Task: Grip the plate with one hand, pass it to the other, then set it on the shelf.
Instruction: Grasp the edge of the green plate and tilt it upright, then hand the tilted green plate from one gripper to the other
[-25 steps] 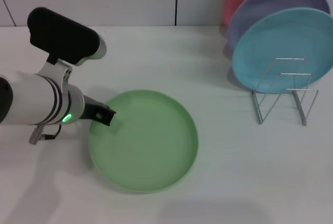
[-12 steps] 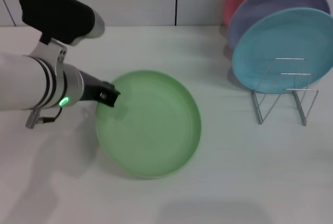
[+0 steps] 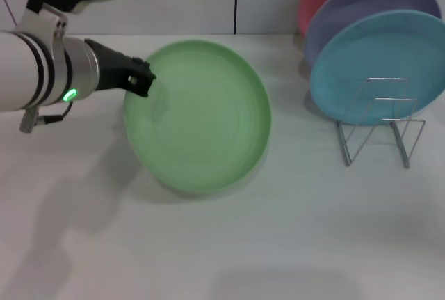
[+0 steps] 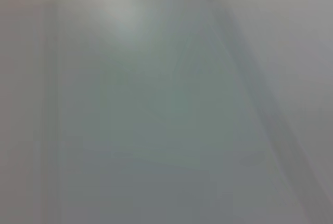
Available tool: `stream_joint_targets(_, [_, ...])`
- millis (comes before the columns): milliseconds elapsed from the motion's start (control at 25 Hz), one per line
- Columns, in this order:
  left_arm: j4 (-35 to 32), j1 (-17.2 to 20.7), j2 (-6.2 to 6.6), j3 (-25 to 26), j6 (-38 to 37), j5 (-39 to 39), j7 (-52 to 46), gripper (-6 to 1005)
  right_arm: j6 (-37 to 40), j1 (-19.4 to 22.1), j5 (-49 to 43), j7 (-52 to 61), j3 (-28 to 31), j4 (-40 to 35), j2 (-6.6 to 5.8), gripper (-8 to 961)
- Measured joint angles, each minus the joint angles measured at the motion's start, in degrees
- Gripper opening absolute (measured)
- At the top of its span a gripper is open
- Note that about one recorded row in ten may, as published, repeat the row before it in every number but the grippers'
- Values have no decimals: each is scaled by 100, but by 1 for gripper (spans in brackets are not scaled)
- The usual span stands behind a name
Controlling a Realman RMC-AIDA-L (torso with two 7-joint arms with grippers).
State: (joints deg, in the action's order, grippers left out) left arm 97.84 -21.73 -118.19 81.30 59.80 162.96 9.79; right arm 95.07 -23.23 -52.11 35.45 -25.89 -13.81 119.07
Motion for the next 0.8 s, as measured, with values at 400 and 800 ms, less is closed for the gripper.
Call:
stream_joint_targets(400, [441,105,1,185,-161,-10,245,48,-2037,-213,-1863,4736,-2516,-3983,39,831])
stream_joint_targets(800, [804,610,-5,200,-319,-311,742,56,-2368,-33,-3987,7210,-2736,-5297,21,832])
